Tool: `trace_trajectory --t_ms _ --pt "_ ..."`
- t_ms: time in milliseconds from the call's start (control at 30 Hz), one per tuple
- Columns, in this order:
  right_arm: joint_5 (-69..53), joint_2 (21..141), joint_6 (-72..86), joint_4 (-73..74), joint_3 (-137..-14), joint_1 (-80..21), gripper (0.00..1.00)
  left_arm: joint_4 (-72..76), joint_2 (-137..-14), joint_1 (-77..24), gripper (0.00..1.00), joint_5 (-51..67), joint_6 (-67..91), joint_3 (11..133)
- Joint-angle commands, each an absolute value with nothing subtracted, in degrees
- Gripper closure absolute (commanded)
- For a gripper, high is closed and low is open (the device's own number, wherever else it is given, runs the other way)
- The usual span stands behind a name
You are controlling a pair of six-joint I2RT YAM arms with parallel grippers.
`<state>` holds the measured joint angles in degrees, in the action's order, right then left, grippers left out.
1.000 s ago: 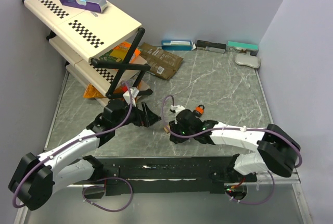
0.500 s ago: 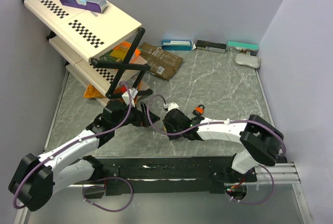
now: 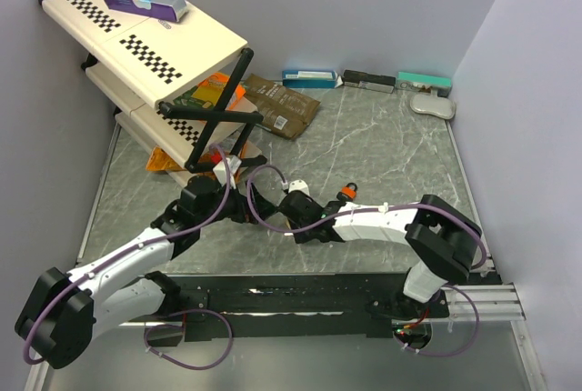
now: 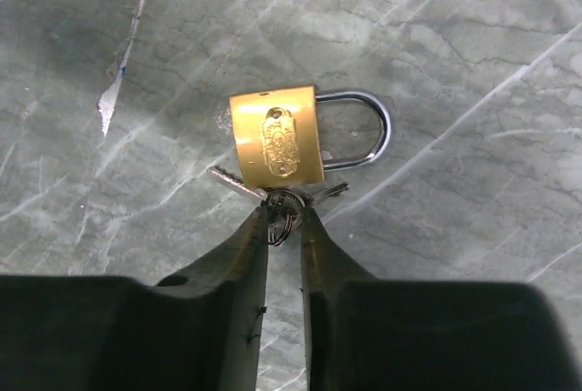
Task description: Unlock with the key
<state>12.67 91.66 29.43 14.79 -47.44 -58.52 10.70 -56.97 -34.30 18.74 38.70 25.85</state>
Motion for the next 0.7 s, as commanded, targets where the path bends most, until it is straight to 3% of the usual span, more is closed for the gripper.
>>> trace_trajectory --t_ms 0,133,667 --pt "11.7 93.9 31.0 15.5 -49.0 -58.4 0.84 12.8 -56.9 -34.1 0.01 19.8 38.9 25.3" --pt "10.5 93.4 32.1 15.1 -48.6 -58.0 1.00 15.0 -57.2 -34.1 0.01 21.4 38.8 24.0" --pt "-3.9 80.3 33.7 0.3 -36.1 -51.7 1.00 23.5 -61.4 -34.2 0.03 27.2 39.9 21.4"
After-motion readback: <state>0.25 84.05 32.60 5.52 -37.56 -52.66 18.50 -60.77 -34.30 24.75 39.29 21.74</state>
